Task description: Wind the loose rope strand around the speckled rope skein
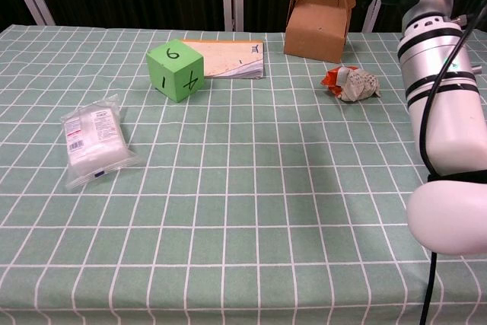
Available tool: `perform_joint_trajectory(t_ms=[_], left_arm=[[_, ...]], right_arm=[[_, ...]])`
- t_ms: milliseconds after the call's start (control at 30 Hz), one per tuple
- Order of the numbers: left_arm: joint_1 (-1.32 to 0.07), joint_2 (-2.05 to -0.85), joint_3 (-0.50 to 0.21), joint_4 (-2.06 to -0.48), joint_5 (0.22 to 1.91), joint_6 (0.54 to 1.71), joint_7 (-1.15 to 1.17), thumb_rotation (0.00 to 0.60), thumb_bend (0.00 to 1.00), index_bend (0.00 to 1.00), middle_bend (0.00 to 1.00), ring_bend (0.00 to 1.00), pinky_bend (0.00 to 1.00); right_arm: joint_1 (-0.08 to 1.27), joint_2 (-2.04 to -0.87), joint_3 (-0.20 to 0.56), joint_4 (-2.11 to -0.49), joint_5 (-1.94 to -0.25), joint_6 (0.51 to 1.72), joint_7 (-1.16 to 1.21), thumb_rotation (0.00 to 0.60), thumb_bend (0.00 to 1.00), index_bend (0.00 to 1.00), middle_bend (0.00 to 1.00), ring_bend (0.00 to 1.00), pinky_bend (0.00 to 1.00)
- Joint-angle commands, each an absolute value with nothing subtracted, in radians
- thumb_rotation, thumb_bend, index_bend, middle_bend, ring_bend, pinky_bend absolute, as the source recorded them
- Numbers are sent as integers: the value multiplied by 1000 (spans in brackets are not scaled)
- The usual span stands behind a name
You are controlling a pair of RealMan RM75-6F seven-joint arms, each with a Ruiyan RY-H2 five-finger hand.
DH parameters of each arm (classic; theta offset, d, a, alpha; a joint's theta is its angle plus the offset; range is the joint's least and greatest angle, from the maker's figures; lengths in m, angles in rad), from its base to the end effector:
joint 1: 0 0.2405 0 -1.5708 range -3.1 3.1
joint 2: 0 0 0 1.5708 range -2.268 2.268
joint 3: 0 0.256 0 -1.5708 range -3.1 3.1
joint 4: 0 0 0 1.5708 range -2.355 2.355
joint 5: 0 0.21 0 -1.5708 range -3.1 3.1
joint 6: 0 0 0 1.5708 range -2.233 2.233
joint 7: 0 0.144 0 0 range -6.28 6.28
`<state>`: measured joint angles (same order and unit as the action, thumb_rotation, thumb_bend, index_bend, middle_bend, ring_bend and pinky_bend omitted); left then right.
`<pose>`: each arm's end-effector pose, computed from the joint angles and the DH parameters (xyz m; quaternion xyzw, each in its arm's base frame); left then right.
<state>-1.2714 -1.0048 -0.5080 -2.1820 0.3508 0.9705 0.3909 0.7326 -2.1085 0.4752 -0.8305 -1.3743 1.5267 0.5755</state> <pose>0.0912 0.3246 0.1307 -0.7182 -0.4210 -0.4871 0.2638 -0.1198 -0.3632 -0.0280 0.3427 -0.4435 0.7629 0.3221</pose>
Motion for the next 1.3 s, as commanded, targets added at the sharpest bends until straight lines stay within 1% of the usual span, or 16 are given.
perform_joint_trajectory(t_ms=[33,300,533,900,1100,1300], left_arm=[[-1362,-1054,-494,-2166,312,990,460,600,559,830,386,225,271],[-1502,-1139,-515,-2082,292,1044,525,600,559,829,348,224,271],[-1587,-1204,-545,-1930,230,1031,525,600,559,830,345,223,271],[-1626,-1226,-564,-1785,110,980,496,600,559,832,345,223,271],[-1642,-1249,-549,-1698,103,956,501,600,559,832,345,224,270],[-1618,-1276,-536,-1583,64,933,466,600,559,831,345,223,270]], right_arm=[[764,-2126,495,-817,-1364,1510,564,600,590,838,555,557,768],[834,-2157,500,-778,-1366,1473,554,600,591,838,555,558,768],[871,-2192,467,-755,-1399,1484,557,600,591,839,555,558,768],[866,-2197,415,-774,-1443,1517,563,600,592,845,557,558,768],[861,-2196,385,-789,-1471,1536,566,600,594,848,558,558,768],[833,-2196,345,-799,-1511,1592,584,600,592,855,561,558,769]])
